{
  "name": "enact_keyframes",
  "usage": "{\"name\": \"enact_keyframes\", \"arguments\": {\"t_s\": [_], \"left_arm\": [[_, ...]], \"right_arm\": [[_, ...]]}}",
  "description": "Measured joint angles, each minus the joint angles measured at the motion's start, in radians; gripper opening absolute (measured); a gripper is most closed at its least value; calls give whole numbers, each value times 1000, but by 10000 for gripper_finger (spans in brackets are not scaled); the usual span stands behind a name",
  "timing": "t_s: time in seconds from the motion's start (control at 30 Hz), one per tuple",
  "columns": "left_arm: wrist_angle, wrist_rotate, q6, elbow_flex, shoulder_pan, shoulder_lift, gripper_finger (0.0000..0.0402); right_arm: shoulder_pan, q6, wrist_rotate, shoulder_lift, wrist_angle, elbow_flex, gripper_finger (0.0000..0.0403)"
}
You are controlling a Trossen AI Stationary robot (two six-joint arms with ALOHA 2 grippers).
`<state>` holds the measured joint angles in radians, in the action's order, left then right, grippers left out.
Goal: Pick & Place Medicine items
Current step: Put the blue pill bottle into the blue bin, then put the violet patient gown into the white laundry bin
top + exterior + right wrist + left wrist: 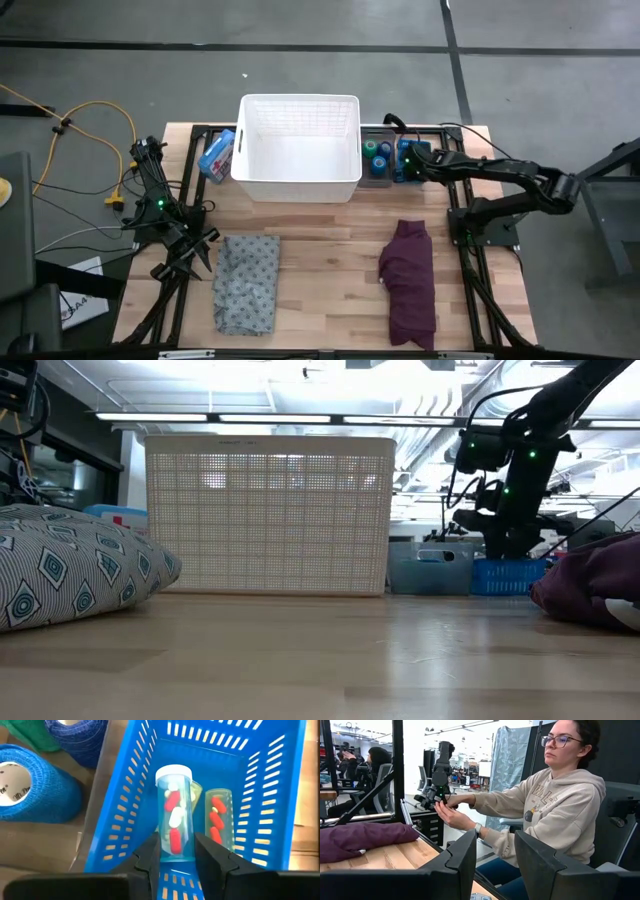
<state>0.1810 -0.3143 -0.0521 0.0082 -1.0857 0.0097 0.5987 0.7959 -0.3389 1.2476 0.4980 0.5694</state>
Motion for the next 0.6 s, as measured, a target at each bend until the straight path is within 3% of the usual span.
{"name": "enact_keyframes", "arguments": {"t_s": [0.6], "left_arm": [[0,0,0,0,0,0,127]], "right_arm": [[0,-3,-1,0,-2,0,156]]}}
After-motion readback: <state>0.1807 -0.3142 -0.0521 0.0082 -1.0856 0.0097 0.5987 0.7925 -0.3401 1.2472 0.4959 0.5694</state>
